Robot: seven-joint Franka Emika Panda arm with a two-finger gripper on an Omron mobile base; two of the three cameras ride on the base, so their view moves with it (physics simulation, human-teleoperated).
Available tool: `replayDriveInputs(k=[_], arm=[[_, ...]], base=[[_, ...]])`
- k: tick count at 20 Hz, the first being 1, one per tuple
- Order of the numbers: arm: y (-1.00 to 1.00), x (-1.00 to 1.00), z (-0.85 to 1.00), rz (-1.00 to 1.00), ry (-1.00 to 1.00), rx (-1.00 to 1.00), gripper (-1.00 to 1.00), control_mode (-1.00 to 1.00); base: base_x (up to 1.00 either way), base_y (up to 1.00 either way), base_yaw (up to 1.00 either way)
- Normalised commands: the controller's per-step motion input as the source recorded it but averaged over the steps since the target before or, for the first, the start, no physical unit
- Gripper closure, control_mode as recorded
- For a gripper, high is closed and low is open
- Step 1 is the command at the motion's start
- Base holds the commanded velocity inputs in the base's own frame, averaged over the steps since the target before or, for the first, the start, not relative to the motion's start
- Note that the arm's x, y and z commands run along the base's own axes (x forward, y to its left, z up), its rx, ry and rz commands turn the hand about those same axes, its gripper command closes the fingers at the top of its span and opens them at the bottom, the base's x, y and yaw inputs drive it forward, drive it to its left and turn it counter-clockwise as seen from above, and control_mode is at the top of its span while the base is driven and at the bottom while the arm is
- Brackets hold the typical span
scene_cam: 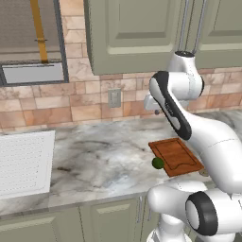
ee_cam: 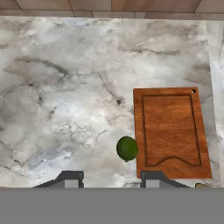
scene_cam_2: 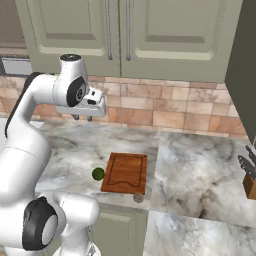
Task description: Open the cabinet. Place the bowl and condiment on the counter. Then place the lime and garlic on the cutting board.
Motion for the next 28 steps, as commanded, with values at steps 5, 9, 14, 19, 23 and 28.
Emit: replayDriveInputs(k=[5,9,14,19,23,28], arm=[[0.01,-0.02,0.08,0.03,-0.03,-0.02,-1.0,-1.0],[-0.38,-0.16,0.94,0.1,-0.38,-0.03,-1.0,-1.0],[-0.61,0.02,0.94,0.02,-0.33,-0.01,-1.0,-1.0],[-0.29,0.12,0.93,0.0,-0.29,-0.04,-1.0,-1.0],[-0.04,0.47,0.82,-0.04,-0.01,0.0,-1.0,-1.0],[-0.27,0.71,0.25,-0.13,0.0,0.0,-1.0,-1.0]], base=[[0.0,0.0,0.0],[0.0,0.0,0.0],[0.0,0.0,0.0],[0.0,0.0,0.0],[0.0,0.0,0.0],[0.0,0.0,0.0]])
